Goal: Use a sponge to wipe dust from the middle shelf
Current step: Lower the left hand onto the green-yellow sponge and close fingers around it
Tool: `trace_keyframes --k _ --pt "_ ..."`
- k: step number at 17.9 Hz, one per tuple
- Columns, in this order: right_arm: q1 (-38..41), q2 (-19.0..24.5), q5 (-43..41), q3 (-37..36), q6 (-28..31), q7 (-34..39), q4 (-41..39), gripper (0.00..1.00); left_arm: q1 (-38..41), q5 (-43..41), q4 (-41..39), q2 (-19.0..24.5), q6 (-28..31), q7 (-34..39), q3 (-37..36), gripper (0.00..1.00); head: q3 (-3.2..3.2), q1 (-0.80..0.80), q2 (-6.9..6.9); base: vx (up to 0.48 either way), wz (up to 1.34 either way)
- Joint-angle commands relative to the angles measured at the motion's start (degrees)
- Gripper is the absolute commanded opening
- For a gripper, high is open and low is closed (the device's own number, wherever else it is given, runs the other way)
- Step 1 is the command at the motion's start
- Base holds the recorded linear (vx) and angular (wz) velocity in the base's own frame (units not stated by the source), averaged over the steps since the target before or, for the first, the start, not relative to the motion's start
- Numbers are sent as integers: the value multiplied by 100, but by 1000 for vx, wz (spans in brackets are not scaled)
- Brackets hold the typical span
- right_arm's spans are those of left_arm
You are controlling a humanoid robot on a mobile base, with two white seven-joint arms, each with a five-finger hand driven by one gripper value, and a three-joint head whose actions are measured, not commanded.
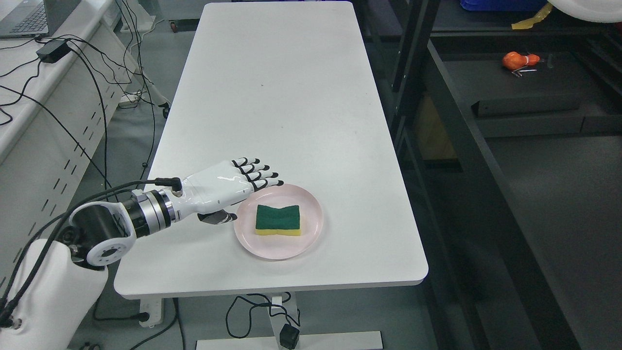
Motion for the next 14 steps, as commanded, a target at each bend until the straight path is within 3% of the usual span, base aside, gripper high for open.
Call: trace_keyframes --k 1,14 --pt "0 -100 0 -1 0 2 -100 100 -388 -473 640 -3 -72 26 -869 90 0 0 0 0 0" --pt "0 -100 0 -1 0 2 -100 100 -590 -754 1282 -655 -231 61 -1168 84 0 0 0 0 0"
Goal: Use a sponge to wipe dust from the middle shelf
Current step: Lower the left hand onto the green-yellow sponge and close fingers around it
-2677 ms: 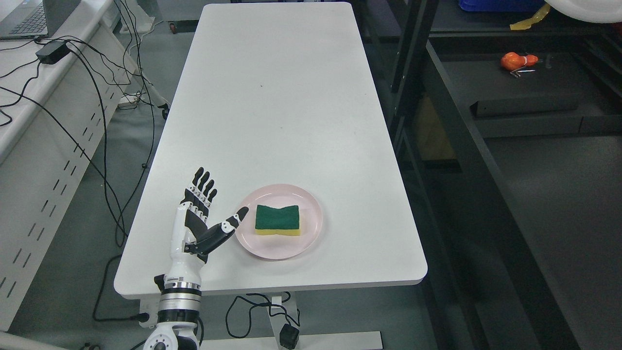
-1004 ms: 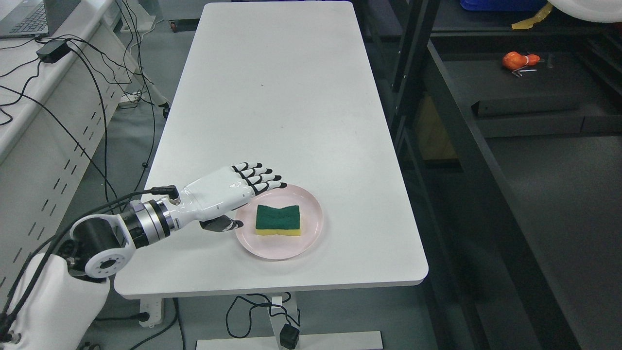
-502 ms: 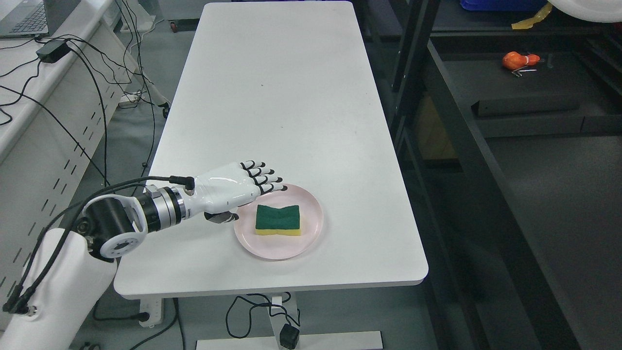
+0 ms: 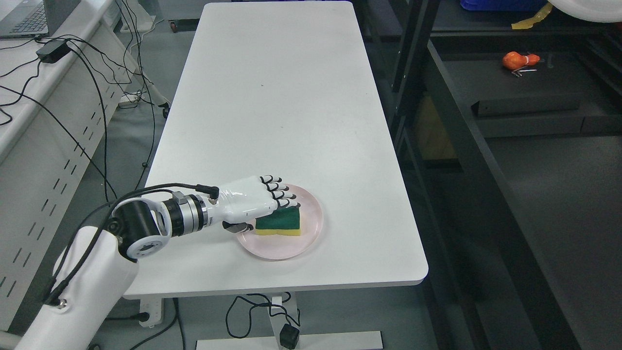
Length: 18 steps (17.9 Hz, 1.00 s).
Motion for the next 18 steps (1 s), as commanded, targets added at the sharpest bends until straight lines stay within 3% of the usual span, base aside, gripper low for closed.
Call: trace_keyframes --k 1,5,9,16,18 --pt "0 -100 0 -1 0 2 -100 100 -151 -173 597 -374 3 6 -327 83 0 0 0 0 0" --pt "0 -100 0 -1 0 2 -100 100 -187 -419 782 -514 3 -3 -327 79 0 0 0 0 0" --pt "0 -100 0 -1 0 2 -100 100 -178 -411 835 -611 3 -64 -301 68 0 0 0 0 0" --pt "0 -100 0 -1 0 2 -100 100 -20 -314 844 -602 -277 -64 374 43 0 0 0 0 0" --pt "0 -100 0 -1 0 2 -100 100 155 17 896 -602 -645 -64 936 26 0 0 0 0 0"
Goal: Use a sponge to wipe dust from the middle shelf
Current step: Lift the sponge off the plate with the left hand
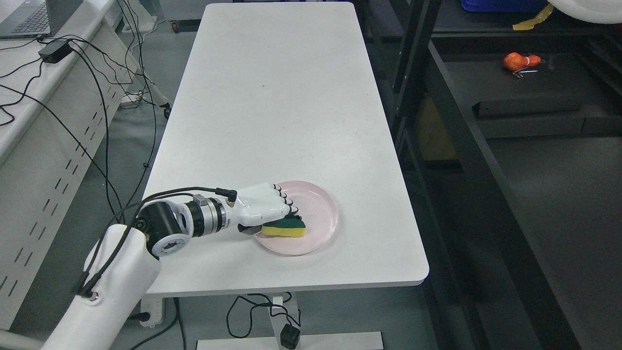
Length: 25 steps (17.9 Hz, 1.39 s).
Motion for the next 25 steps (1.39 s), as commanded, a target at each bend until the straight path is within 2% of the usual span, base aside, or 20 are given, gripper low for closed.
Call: trace_keyframes --k 1,3,4,8,13,16,18,23,25 --pt "1 -100 0 8 0 2 -100 100 250 599 301 -96 -494 -17 1086 17 0 0 0 0 0" --pt "1 -100 0 -1 0 2 -100 100 268 1021 442 -52 -494 -26 1254 2 0 0 0 2 -13" --pt "1 -100 0 -1 0 2 -100 100 277 1180 469 -25 -494 -26 1394 1 0 0 0 0 -18" --pt "1 -100 0 -1 0 2 -100 100 356 1715 399 19 -494 -26 2053 0 0 0 0 0 -4" --pt "1 -100 0 -1 0 2 -100 100 312 2761 39 133 -494 -26 2178 0 0 0 0 0 0" --pt "1 -100 0 -1 0 2 -100 100 347 3429 -67 -7 -494 35 2318 0 0 0 0 0 0" --pt "1 -100 0 -1 0 2 -100 100 400 4009 -67 -479 -494 9 2353 0 0 0 0 0 0" --pt "1 -100 0 -1 0 2 -100 100 741 4082 -76 -1508 -494 0 3090 0 0 0 0 0 0" --pt "1 -100 0 -1 0 2 -100 100 900 4082 -146 -1677 -494 -9 3188 0 0 0 0 0 0"
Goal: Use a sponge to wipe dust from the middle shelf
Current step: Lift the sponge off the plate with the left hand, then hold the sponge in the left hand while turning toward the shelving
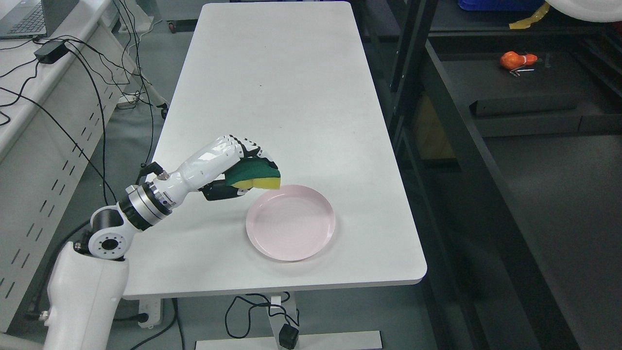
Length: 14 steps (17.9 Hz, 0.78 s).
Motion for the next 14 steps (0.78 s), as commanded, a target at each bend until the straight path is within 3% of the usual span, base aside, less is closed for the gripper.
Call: trace_keyframes --k 1,14 --pt "0 -100 0 -1 0 3 -100 100 390 341 -224 -1099 -3 -2 935 0 0 0 0 0 0" --pt "0 -100 0 -1 0 3 -100 100 1023 341 -620 -1116 -3 -19 777 0 0 0 0 -32 -111"
